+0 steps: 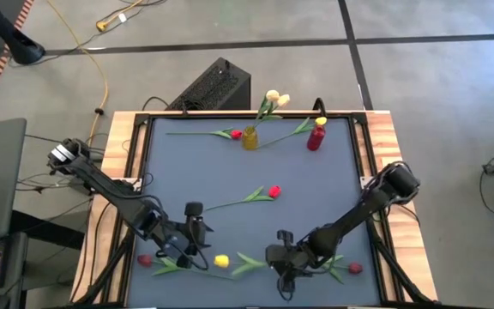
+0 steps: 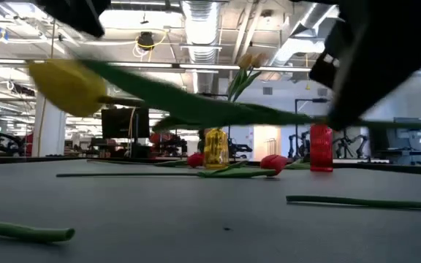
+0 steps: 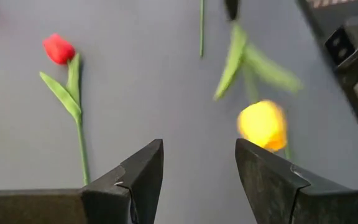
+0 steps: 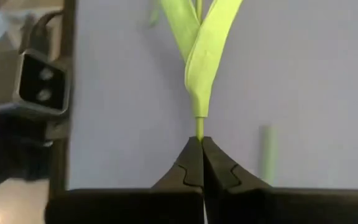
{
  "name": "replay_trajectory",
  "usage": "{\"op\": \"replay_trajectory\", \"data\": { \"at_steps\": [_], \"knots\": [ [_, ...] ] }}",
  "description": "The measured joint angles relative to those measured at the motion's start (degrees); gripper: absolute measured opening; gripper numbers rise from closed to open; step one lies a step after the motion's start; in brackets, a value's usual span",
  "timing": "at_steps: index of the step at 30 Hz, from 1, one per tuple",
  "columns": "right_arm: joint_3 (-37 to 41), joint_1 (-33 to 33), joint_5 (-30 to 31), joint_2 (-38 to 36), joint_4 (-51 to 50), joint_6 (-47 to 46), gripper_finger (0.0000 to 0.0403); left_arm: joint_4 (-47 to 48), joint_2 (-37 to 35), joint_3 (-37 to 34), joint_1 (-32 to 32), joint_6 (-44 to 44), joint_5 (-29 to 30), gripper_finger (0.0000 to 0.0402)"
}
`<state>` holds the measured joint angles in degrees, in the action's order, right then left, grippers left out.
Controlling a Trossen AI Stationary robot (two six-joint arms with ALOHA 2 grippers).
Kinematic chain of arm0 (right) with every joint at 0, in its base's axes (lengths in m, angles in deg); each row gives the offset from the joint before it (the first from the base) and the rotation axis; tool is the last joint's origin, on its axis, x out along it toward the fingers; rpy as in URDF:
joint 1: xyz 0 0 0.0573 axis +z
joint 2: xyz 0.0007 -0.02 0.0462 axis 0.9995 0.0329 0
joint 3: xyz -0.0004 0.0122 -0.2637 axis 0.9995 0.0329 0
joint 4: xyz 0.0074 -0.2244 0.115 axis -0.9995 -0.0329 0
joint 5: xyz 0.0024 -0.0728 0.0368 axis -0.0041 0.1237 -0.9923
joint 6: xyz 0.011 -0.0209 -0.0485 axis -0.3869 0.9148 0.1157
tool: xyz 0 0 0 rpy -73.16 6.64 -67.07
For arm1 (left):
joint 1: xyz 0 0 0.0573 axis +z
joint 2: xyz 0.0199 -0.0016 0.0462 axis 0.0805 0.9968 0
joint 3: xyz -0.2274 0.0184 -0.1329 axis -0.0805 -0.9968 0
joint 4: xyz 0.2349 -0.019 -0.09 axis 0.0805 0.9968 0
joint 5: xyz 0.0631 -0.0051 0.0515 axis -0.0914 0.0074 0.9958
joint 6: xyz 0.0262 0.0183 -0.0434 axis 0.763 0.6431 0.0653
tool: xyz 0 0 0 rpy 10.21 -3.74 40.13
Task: Sort flowers into vase by color
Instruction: Put the bottom yellow flower into the yellow vase
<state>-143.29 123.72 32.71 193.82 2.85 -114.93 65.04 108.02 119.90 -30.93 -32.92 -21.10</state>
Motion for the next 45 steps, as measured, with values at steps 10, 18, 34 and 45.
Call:
{"op": "replay_trajectory", "data": {
  "at_steps": [10,18,34,45],
  "knots": [
    [8.22,-0.98,12.00,-12.69,0.51,-1.92,0.0014,-0.06,-13.11,0.00,0.57,1.30,12.49,0.0190],
    [22.02,-1.35,21.12,-24.58,17.27,-2.66,0.0014,5.72,-20.69,-0.02,2.69,1.02,18.32,0.0190],
    [30.25,-16.27,13.17,-30.79,59.90,21.72,0.0014,-57.37,-18.55,-21.34,26.86,8.69,-9.87,0.0190],
    [30.20,-39.50,-19.08,-30.77,65.57,21.72,0.0014,-71.98,-6.40,-19.65,38.32,4.78,-16.20,0.0190]
  ]
}}
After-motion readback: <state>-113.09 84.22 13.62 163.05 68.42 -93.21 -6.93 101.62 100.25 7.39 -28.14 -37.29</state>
